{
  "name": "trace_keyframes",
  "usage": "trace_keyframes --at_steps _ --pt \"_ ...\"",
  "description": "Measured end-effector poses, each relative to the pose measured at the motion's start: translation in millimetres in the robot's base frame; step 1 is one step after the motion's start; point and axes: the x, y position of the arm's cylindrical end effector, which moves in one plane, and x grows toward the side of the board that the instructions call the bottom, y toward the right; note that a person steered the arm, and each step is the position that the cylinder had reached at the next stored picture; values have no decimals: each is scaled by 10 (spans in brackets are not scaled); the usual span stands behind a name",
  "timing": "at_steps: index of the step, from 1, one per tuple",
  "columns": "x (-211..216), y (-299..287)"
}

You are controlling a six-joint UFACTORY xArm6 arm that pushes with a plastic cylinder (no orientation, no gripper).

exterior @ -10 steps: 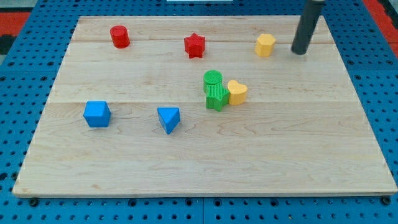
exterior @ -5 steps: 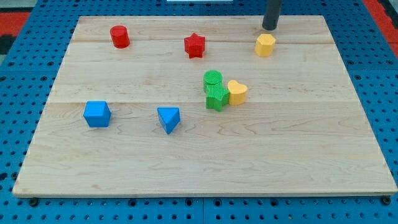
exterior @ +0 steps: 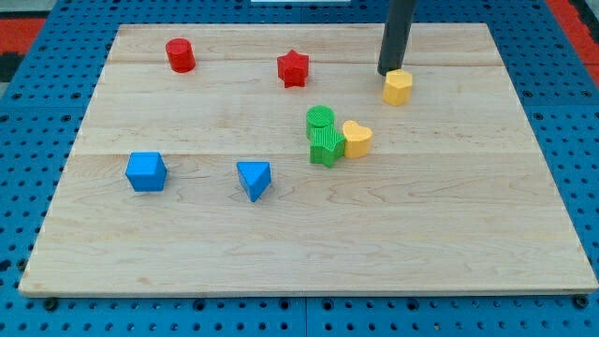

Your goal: Move the yellow hexagon towards the right bottom

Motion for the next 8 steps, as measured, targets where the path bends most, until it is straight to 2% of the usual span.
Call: trace_keyframes --at_steps 2,3,5,7,8 --pt "583 -178" --pt "461 -136" --pt "936 193" --pt "947 375" --pt "1638 406"
